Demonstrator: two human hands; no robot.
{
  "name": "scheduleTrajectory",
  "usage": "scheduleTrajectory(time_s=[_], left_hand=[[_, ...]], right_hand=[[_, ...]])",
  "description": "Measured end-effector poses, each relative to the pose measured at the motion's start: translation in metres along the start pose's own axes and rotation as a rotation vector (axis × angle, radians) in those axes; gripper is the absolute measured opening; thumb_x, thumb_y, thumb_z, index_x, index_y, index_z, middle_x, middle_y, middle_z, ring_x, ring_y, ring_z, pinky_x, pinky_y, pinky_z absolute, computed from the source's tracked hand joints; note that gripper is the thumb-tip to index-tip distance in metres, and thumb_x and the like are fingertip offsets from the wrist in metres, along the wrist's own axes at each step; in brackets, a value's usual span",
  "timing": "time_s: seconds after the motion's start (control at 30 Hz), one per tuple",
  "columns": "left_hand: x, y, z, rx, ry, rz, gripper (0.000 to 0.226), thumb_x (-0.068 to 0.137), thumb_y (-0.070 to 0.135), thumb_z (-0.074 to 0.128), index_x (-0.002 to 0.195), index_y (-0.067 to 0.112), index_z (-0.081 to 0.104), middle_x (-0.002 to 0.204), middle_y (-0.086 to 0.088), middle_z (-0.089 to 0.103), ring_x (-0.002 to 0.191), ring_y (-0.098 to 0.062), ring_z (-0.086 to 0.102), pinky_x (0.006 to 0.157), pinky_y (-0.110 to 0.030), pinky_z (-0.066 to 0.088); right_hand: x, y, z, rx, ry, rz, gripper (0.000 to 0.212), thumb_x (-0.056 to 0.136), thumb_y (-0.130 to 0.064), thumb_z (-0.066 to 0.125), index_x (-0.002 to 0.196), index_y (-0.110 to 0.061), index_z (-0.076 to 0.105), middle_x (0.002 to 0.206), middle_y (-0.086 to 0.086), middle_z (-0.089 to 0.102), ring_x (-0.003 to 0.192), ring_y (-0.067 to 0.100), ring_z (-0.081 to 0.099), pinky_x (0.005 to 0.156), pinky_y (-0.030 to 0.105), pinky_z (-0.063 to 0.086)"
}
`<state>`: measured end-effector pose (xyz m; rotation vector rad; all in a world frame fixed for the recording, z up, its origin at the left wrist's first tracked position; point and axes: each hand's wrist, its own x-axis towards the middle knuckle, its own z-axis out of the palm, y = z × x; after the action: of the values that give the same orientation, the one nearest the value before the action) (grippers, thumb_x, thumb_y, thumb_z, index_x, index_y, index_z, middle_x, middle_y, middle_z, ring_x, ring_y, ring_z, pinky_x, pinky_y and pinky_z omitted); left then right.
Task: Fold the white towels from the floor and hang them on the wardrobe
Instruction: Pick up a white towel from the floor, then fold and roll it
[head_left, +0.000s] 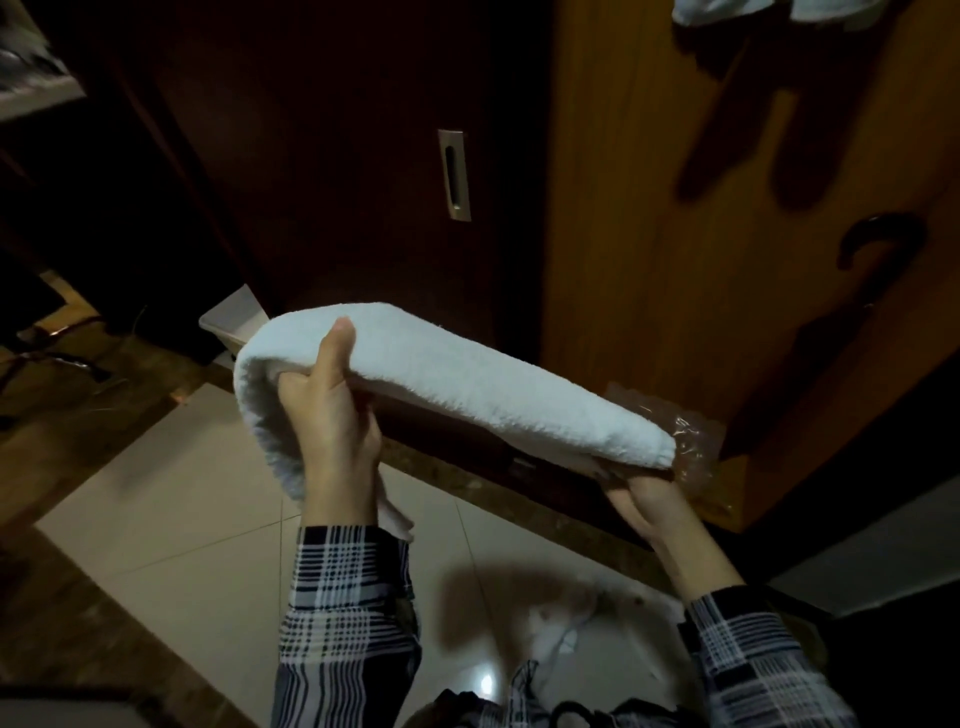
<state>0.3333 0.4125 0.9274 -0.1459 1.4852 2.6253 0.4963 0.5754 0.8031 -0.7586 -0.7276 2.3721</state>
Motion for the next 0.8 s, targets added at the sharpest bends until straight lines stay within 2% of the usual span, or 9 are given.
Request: scheduleTrajectory(time_s=[0.07, 0.27, 0.37, 0.43, 0.53, 0.63, 0.7, 0.73, 0.8], left_hand=[[0.006, -0.002, -0.004, 0.001, 0.025, -0.046, 0.023, 0.086, 0.011, 0.065, 0.106, 0.014, 0.055, 0.116, -0.002, 0.062, 0.108, -0.014, 0.060, 0.088, -0.028, 0.051], [0.025, -0.007, -0.007, -0.043, -0.006, -0.213, 0.028, 0.092, 0.006, 0.058, 0.118, 0.008, 0.050, 0.112, -0.005, 0.062, 0.098, -0.014, 0.064, 0.087, -0.025, 0.055], [0.036, -0.009, -0.002, -0.050, -0.056, -0.282, 0.038, 0.093, 0.005, 0.056, 0.130, 0.003, 0.048, 0.106, -0.006, 0.065, 0.087, -0.012, 0.068, 0.075, -0.021, 0.058], [0.042, -0.008, 0.004, -0.064, -0.087, -0.304, 0.039, 0.093, 0.005, 0.056, 0.131, 0.001, 0.049, 0.101, -0.006, 0.066, 0.079, -0.010, 0.069, 0.064, -0.016, 0.056], [0.049, -0.007, 0.017, -0.053, -0.140, -0.297, 0.034, 0.094, 0.005, 0.054, 0.127, -0.002, 0.051, 0.099, -0.007, 0.067, 0.074, -0.009, 0.070, 0.060, -0.016, 0.055], [0.053, -0.004, 0.031, -0.046, -0.151, -0.272, 0.025, 0.095, 0.006, 0.054, 0.119, 0.000, 0.053, 0.098, -0.007, 0.066, 0.078, -0.010, 0.066, 0.055, -0.014, 0.052], [0.058, 0.001, 0.038, -0.058, -0.157, -0.269, 0.024, 0.094, 0.007, 0.055, 0.117, 0.000, 0.053, 0.097, -0.008, 0.066, 0.078, -0.010, 0.066, 0.054, -0.014, 0.051], [0.061, 0.002, 0.040, -0.063, -0.166, -0.269, 0.025, 0.094, 0.006, 0.055, 0.118, 0.000, 0.052, 0.100, -0.009, 0.066, 0.080, -0.011, 0.066, 0.056, -0.015, 0.052], [0.066, 0.006, 0.046, -0.062, -0.194, -0.283, 0.024, 0.094, 0.005, 0.055, 0.117, -0.001, 0.053, 0.103, -0.011, 0.065, 0.083, -0.013, 0.067, 0.059, -0.016, 0.054]], right_hand=[[-0.003, -0.017, -0.003, -0.221, -0.122, -0.070, 0.046, 0.058, -0.021, 0.090, 0.094, -0.016, 0.061, 0.088, 0.003, 0.071, 0.077, 0.009, 0.069, 0.061, 0.018, 0.056], [0.005, -0.044, -0.020, -0.401, -0.199, -0.117, 0.086, 0.036, -0.036, 0.096, 0.112, -0.013, 0.061, 0.096, -0.001, 0.074, 0.097, 0.022, 0.067, 0.073, 0.025, 0.057], [-0.003, -0.052, -0.017, -0.465, -0.384, -0.123, 0.043, 0.057, -0.020, 0.088, 0.097, -0.023, 0.075, 0.098, 0.003, 0.073, 0.093, 0.018, 0.069, 0.073, 0.026, 0.057], [-0.009, -0.055, -0.009, -0.459, -0.376, -0.091, 0.045, 0.056, 0.002, 0.077, 0.096, -0.018, 0.067, 0.087, 0.005, 0.072, 0.078, 0.015, 0.071, 0.065, 0.026, 0.058], [-0.014, -0.061, -0.005, -0.604, -0.388, -0.154, 0.062, 0.032, -0.028, 0.081, 0.092, -0.020, 0.067, 0.079, -0.005, 0.072, 0.078, 0.016, 0.068, 0.067, 0.028, 0.056], [-0.016, -0.067, 0.004, -0.729, -0.436, -0.246, 0.053, 0.042, -0.035, 0.086, 0.094, -0.041, 0.073, 0.094, -0.009, 0.073, 0.094, 0.011, 0.067, 0.084, 0.028, 0.055], [-0.020, -0.078, 0.011, -0.731, -0.422, -0.277, 0.085, 0.038, -0.058, 0.090, 0.116, -0.035, 0.064, 0.114, 0.001, 0.068, 0.110, 0.020, 0.062, 0.098, 0.040, 0.049], [-0.022, -0.085, 0.013, -0.763, -0.468, -0.351, 0.083, 0.045, -0.068, 0.084, 0.118, -0.036, 0.062, 0.117, -0.002, 0.067, 0.111, 0.017, 0.061, 0.098, 0.038, 0.050], [-0.037, -0.098, 0.027, -0.862, -0.621, -0.485, 0.042, 0.069, -0.064, 0.072, 0.106, -0.045, 0.068, 0.104, -0.018, 0.070, 0.094, 0.002, 0.067, 0.082, 0.021, 0.055]])
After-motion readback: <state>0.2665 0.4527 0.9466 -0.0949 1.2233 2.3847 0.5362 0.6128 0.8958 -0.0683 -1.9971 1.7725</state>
